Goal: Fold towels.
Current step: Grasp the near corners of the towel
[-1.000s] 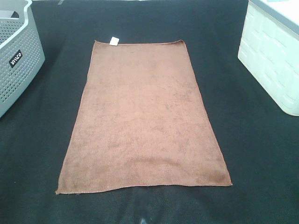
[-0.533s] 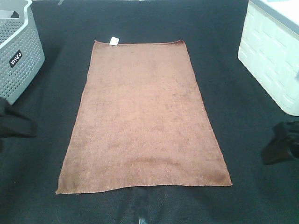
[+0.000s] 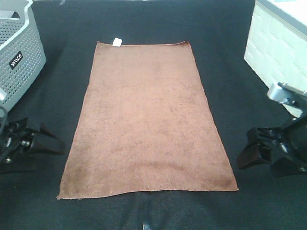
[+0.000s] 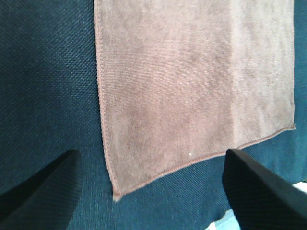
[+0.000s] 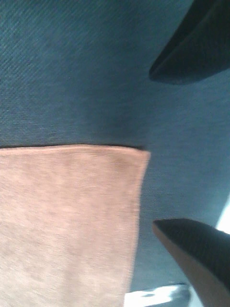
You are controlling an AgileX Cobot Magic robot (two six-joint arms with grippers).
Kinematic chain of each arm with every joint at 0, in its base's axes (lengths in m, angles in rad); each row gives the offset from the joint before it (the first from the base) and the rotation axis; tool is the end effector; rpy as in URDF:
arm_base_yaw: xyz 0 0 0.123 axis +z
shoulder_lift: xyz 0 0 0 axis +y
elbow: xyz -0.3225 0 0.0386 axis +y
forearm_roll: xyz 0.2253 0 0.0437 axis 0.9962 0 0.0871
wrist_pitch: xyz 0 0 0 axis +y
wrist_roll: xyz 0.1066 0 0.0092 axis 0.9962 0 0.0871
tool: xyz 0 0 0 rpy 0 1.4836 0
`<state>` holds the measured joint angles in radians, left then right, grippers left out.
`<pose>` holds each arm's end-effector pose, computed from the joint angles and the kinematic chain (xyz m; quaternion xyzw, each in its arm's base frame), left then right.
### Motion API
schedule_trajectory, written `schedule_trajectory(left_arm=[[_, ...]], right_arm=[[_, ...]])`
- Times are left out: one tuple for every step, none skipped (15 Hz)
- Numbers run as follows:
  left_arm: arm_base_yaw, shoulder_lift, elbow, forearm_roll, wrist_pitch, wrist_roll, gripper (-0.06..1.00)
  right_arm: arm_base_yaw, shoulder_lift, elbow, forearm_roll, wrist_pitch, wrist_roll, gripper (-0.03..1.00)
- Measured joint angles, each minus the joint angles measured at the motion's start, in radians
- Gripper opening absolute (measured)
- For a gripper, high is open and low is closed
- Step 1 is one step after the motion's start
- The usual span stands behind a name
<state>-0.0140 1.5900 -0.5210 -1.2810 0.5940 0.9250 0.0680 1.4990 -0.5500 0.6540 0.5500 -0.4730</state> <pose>0.2256 -0.0606 0.1850 -0.0796 0.9395 -0.3001 0.1448 0.2049 0.0481 0.1916 -0.0021 0.9791 0.1701 0.1117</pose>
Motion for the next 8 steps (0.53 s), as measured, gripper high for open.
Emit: schedule_trajectory(left_arm=[[0.0,0.051,-0.001,-0.063,-0.001,0.062,0.76],[0.0,0.087,-0.001,-0.103,-0.001,0.098,0.76],[0.0,0.119,-0.001,-0.13,-0.002,0.133,0.76],[0.0,0.15,-0.002,-0.152,-0.002,0.162,0.76],[0.0,0.183,-0.002,-0.174,-0.002,0.19,0.76],[-0.009,0.213,-0.002,-0.196,-0.003,0.215,0.76],[-0.025,0.235,-0.006,-0.228,0.002,0.248,0.76],[-0.063,0.262,-0.015,-0.287,0.013,0.282,0.75]], right_arm=[[0.0,0.057,-0.001,0.067,-0.029,-0.073,0.73],[0.0,0.096,-0.003,0.116,-0.035,-0.129,0.73],[0.0,0.134,-0.012,0.158,-0.035,-0.182,0.73],[0.0,0.167,-0.026,0.193,-0.034,-0.223,0.73],[0.0,0.201,-0.04,0.226,-0.033,-0.253,0.73],[0.0,0.239,-0.054,0.256,-0.033,-0.275,0.73],[0.0,0.273,-0.066,0.276,-0.025,-0.295,0.73],[0.0,0.316,-0.096,0.313,0.008,-0.302,0.73]])
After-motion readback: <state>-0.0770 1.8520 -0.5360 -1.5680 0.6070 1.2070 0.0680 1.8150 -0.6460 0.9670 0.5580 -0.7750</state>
